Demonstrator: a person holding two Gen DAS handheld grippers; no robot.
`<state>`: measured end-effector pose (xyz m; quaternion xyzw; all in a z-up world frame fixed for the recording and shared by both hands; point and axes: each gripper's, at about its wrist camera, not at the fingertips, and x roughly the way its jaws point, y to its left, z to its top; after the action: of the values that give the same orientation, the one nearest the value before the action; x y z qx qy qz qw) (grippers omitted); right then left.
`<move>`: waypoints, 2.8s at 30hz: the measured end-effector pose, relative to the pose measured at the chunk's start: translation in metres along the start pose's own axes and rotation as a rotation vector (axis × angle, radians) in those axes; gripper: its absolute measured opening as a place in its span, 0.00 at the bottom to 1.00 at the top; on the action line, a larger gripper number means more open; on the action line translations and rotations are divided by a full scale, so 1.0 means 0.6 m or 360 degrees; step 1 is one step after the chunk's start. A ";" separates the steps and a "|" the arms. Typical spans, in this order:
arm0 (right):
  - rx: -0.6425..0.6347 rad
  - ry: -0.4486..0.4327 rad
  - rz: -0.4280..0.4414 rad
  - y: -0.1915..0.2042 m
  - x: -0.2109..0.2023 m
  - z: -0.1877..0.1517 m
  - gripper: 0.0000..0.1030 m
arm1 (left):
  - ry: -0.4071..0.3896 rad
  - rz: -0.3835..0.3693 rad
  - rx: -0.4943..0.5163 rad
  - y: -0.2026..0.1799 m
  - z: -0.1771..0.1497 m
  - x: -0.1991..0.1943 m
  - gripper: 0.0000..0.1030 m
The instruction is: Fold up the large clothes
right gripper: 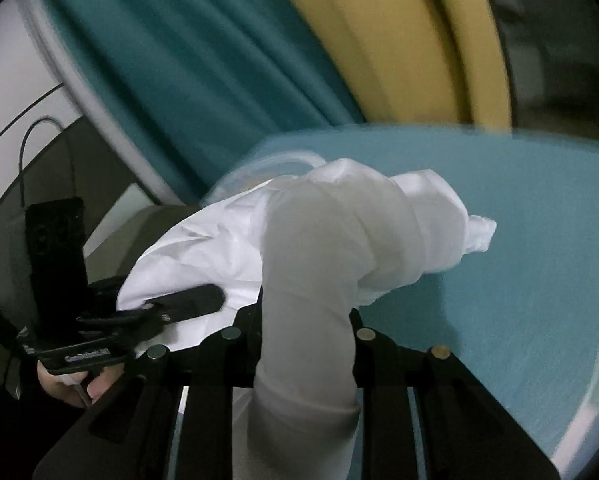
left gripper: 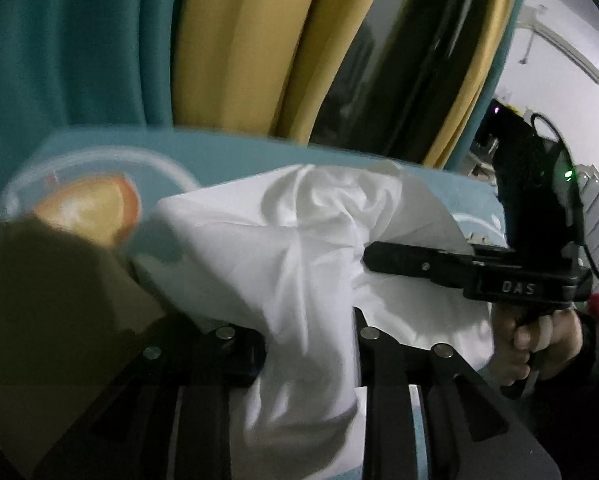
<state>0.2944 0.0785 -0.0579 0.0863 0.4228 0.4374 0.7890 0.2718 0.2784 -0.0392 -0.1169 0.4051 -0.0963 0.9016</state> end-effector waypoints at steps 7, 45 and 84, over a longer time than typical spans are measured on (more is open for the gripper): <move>-0.0026 0.0043 -0.0196 -0.026 -0.003 -0.033 0.42 | 0.0065 -0.0004 -0.0050 0.001 -0.007 0.007 0.37; -0.0285 0.0034 -0.0579 -0.006 -0.082 -0.047 0.55 | -0.0097 0.0488 0.0085 -0.034 -0.005 -0.079 0.41; -0.0103 -0.0095 -0.0763 -0.034 -0.335 -0.248 0.79 | -0.0216 0.0369 -0.0040 -0.222 -0.209 -0.125 0.57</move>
<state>0.1441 -0.1217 -0.0427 -0.0291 0.3935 0.2480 0.8847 0.1178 0.1549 -0.0286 -0.0869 0.3551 0.0218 0.9305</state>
